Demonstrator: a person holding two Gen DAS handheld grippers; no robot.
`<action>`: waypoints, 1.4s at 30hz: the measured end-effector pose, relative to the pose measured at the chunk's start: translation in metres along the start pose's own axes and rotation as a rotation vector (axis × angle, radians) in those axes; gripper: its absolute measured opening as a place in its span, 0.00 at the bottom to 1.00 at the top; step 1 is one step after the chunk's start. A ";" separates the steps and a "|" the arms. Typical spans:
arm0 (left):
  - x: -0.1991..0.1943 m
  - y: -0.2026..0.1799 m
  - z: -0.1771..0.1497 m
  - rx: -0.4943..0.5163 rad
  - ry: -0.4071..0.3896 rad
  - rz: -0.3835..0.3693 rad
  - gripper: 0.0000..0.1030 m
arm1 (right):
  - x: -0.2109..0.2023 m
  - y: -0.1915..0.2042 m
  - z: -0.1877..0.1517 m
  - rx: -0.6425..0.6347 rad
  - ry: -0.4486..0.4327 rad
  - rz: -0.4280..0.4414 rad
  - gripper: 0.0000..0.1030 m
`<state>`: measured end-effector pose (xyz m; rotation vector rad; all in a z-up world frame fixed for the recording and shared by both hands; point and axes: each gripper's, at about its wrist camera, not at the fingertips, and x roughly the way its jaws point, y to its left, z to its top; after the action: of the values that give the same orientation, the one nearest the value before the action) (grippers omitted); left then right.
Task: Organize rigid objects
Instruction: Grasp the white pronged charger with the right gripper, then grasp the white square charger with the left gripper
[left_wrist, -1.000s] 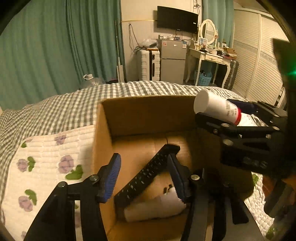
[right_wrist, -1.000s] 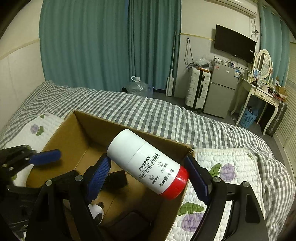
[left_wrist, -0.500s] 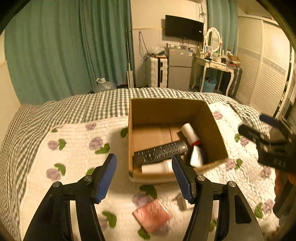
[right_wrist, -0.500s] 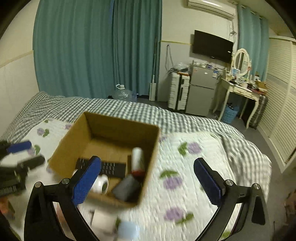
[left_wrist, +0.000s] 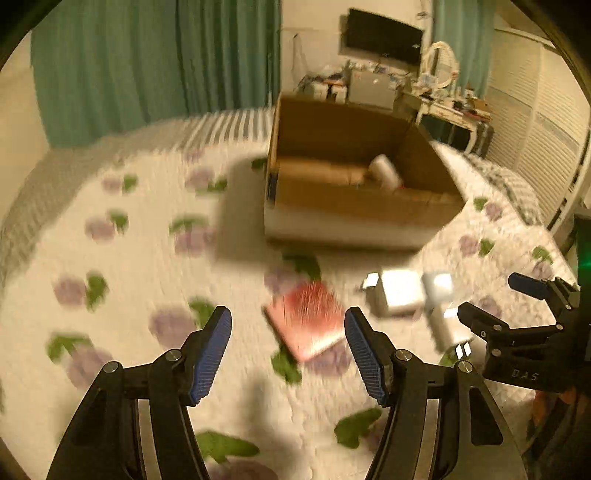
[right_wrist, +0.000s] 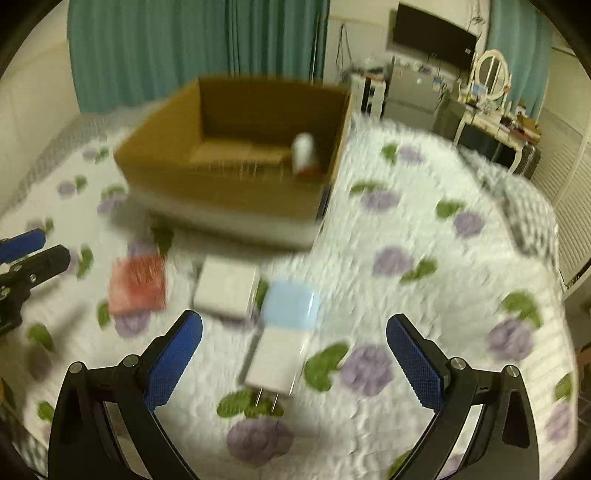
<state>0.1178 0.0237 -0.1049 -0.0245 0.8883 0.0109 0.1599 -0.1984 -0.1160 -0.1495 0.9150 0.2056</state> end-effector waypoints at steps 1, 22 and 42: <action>0.006 0.001 -0.006 -0.014 0.013 -0.006 0.65 | 0.007 0.003 -0.006 -0.003 0.019 -0.002 0.94; 0.033 -0.017 -0.028 0.026 0.100 -0.038 0.65 | 0.038 0.005 -0.019 0.004 0.105 0.024 0.40; 0.103 -0.117 0.014 0.088 0.165 -0.088 0.65 | 0.034 -0.070 0.035 -0.019 0.028 0.028 0.39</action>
<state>0.1957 -0.0932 -0.1737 0.0181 1.0508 -0.1143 0.2238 -0.2545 -0.1194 -0.1572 0.9432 0.2387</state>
